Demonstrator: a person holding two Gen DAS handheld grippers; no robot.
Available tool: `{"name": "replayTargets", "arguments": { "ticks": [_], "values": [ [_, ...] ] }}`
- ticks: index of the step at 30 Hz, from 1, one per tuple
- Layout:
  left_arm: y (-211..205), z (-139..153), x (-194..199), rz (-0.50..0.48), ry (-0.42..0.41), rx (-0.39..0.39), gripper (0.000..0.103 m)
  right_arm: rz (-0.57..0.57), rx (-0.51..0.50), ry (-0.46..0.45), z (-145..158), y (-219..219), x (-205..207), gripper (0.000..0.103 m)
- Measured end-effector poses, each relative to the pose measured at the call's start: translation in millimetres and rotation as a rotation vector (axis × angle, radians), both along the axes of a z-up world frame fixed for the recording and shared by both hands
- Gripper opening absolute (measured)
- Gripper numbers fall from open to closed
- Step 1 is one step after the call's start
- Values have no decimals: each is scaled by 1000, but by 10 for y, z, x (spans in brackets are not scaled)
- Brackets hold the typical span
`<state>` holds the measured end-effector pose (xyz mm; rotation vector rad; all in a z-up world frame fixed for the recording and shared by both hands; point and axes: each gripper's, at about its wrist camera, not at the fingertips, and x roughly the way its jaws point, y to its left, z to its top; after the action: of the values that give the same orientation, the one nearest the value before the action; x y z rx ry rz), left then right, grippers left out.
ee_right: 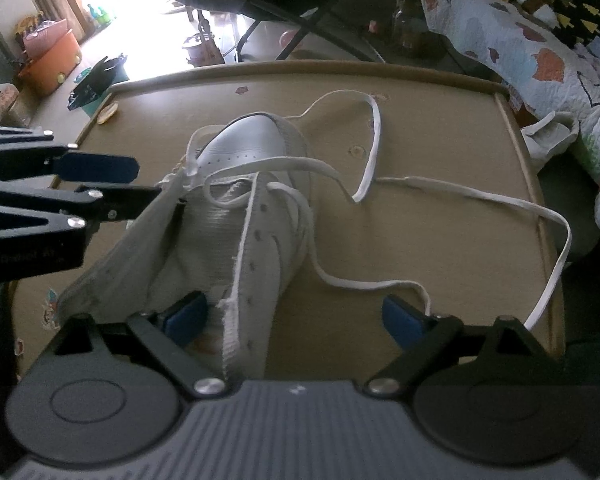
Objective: Lace up shoes with both hands
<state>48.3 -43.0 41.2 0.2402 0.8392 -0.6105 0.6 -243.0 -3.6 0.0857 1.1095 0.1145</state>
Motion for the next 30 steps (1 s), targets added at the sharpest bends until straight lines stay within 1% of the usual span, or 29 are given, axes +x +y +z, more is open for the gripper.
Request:
{"name": "replayTargets", "arguments": {
  "ticks": [1, 2, 3, 5, 8, 10, 15, 21, 24, 30],
  "values": [
    [-13, 29, -10, -8, -6, 6, 26, -1, 1, 0, -2, -1, 1, 94],
    [-27, 57, -20, -16, -11, 11, 16, -2, 2, 1, -5, -3, 2, 95],
    [-43, 62, -21, -28, -12, 19, 9, -2, 3, 1, -7, -4, 3, 95],
    [-127, 36, -38, -62, -23, 44, 1, -4, 4, 2, -7, -6, 7, 95],
    [-204, 48, -111, -90, -56, 91, 1, -5, 8, 2, -12, -5, 12, 95],
    [-199, 74, -144, -96, -69, 96, 1, -5, 8, 2, -17, -4, 16, 95],
    [-281, 105, -236, -85, -112, 148, 1, -6, 8, 2, -27, -2, 22, 96],
    [-273, 140, -271, -38, -105, 179, 1, -4, 7, 2, -24, -2, 23, 96],
    [-201, 147, -283, -27, -95, 177, 1, -4, 4, 2, -22, 5, 21, 96],
    [-97, 106, -296, -31, -72, 208, 1, -4, -1, 2, -26, 27, 8, 96]
  ]
}}
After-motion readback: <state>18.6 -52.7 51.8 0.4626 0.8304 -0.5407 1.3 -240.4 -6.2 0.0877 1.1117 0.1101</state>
